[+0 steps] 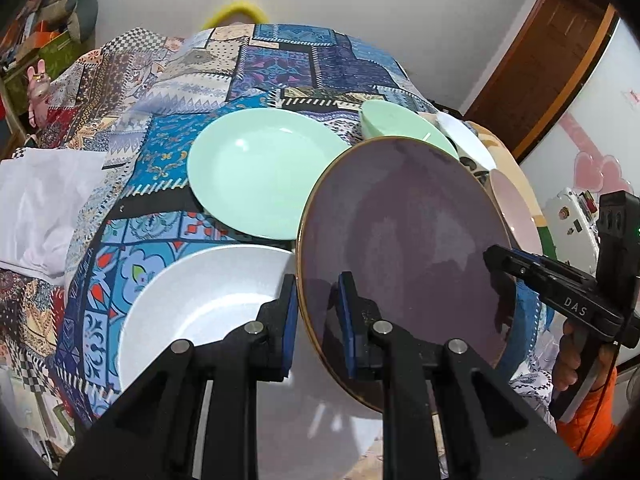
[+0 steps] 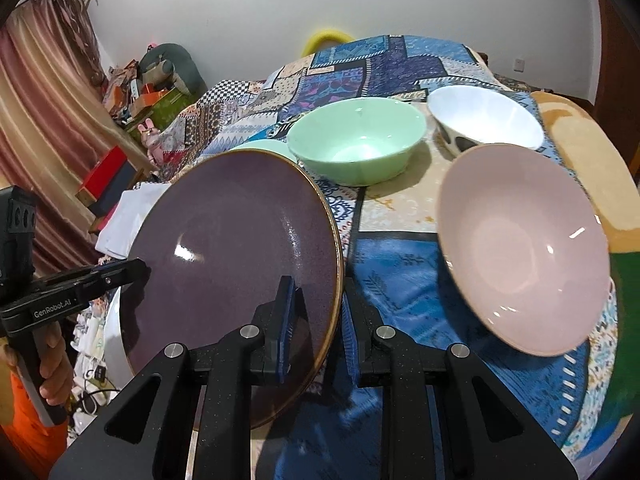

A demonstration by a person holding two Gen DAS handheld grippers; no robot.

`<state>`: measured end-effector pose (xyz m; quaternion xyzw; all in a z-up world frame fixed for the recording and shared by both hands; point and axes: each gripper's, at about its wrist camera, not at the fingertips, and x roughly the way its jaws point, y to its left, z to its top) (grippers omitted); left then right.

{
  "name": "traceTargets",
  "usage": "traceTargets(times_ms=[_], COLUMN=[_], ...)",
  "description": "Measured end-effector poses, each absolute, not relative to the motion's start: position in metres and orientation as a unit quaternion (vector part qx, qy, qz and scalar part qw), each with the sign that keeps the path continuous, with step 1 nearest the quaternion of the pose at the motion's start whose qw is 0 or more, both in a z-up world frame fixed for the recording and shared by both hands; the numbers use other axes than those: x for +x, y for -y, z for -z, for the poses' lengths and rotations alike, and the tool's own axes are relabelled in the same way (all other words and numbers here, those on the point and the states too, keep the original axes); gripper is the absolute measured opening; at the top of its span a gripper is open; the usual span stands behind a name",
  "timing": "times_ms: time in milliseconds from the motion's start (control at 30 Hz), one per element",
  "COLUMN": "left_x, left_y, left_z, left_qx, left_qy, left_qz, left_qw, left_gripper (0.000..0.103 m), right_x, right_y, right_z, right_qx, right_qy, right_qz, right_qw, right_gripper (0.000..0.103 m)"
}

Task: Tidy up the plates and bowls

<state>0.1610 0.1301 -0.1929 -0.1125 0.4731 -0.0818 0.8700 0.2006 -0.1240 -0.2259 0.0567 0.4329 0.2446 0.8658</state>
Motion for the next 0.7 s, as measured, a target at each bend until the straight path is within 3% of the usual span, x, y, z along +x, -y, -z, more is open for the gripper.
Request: traceTargets(times_ms=[700], left_x=[0.147], left_y=[-0.076], left_z=[0.202], left_qx=[-0.108], left_qy=[-0.501], left_qz=[0.095], left_qw=[0.853], left_gripper=[0.019], right_x=[0.184], right_y=[0.167], right_z=[0.243], right_qx=[0.063], right_qy=[-0.446], right_qz=[-0.223], right_qw=[0.865], right_gripper=[0.02])
